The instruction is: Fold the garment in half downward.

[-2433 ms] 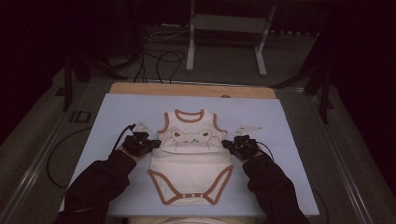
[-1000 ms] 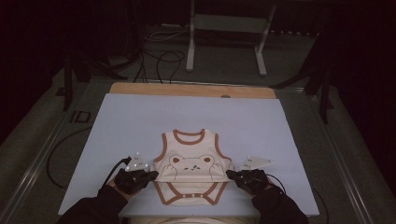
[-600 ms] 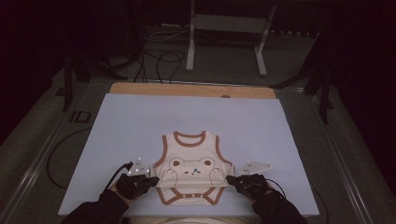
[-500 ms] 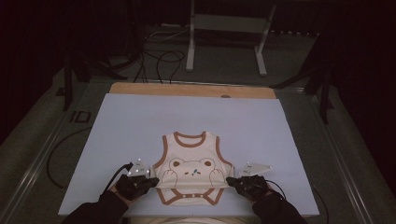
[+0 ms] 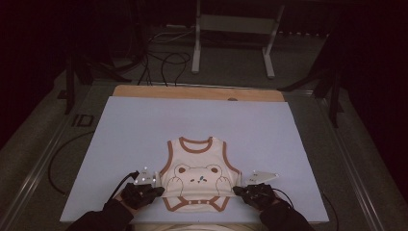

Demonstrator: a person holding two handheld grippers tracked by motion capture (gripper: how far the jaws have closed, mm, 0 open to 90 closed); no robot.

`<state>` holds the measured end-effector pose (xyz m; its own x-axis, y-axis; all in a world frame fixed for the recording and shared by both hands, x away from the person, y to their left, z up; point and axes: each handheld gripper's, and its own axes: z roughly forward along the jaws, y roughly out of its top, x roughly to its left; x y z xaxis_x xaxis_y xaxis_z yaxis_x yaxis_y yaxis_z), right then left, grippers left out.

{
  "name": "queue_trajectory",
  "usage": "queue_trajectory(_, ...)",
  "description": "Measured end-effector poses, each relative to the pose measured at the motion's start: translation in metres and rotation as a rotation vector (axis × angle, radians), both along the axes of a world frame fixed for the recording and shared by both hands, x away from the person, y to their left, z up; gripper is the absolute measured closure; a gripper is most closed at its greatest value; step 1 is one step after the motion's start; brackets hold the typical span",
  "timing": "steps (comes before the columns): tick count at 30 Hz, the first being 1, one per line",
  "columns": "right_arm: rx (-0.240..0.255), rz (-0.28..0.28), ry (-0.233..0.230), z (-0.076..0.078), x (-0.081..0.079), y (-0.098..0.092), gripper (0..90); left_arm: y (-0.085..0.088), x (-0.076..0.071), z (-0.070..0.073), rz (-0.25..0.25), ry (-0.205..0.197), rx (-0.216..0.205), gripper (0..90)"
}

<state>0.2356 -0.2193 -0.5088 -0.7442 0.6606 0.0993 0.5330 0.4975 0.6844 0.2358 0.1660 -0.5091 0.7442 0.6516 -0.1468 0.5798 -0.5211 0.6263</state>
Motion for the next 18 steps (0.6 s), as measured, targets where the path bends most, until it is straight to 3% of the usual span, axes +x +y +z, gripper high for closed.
queue_trajectory(8,-0.008,0.007,0.013,-0.0055,0.0008,-0.0002,88.9,0.0026,0.0006,-0.0028,0.001,0.007,-0.018,88.8)
queue_trajectory(18,-0.014,0.019,-0.006,-0.0071,0.0001,0.0,88.1,0.0024,0.0007,-0.0031,0.0,0.004,-0.014,87.8)
